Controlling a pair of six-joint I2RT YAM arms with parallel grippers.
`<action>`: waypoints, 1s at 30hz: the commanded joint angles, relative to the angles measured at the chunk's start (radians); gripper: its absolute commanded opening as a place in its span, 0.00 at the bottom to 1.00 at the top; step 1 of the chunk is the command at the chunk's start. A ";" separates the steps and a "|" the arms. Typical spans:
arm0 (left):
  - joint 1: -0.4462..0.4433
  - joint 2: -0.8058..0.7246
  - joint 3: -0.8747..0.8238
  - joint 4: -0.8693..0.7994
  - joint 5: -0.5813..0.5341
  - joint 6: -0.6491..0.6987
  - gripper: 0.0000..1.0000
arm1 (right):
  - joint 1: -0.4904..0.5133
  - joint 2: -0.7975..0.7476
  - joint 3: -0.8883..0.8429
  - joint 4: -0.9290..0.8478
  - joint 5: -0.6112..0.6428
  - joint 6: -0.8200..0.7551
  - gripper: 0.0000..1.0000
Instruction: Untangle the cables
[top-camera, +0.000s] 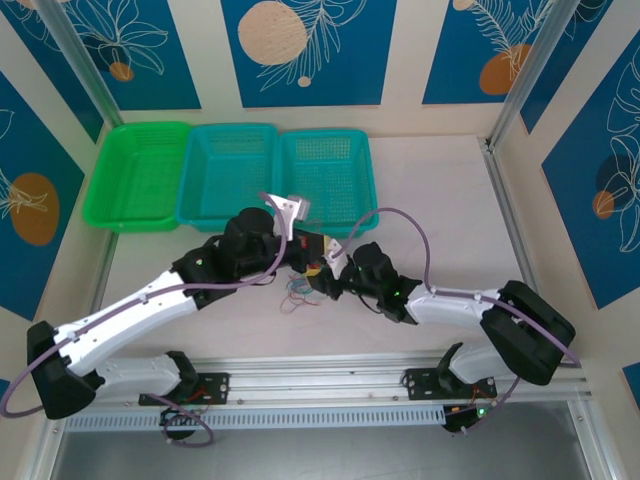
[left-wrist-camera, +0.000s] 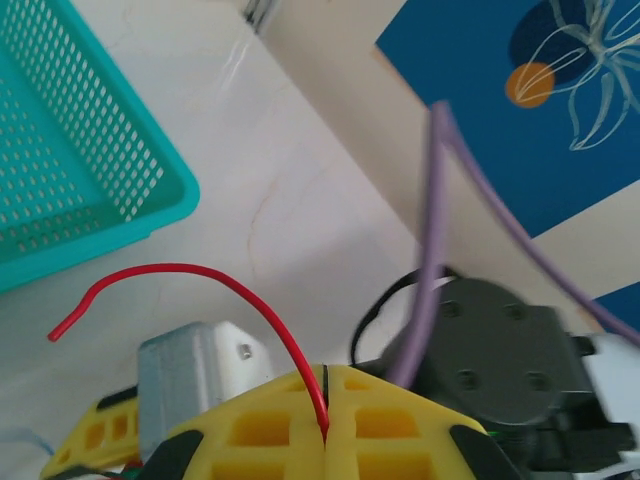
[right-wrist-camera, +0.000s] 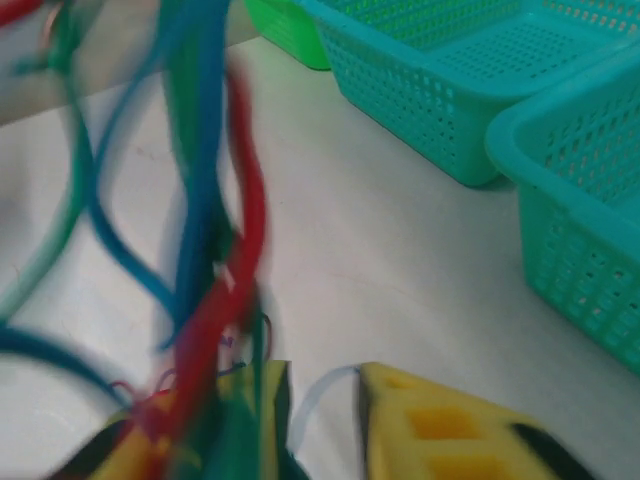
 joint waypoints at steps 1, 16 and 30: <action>0.022 -0.094 0.070 -0.010 -0.023 0.045 0.00 | -0.011 0.013 -0.003 0.027 0.060 0.117 0.09; 0.244 -0.320 -0.157 -0.197 -0.268 0.089 0.00 | -0.201 -0.390 -0.145 -0.346 0.035 0.425 0.11; 0.242 -0.345 -0.475 0.279 0.139 0.359 0.42 | -0.255 -0.376 0.123 -0.720 -0.222 0.310 0.10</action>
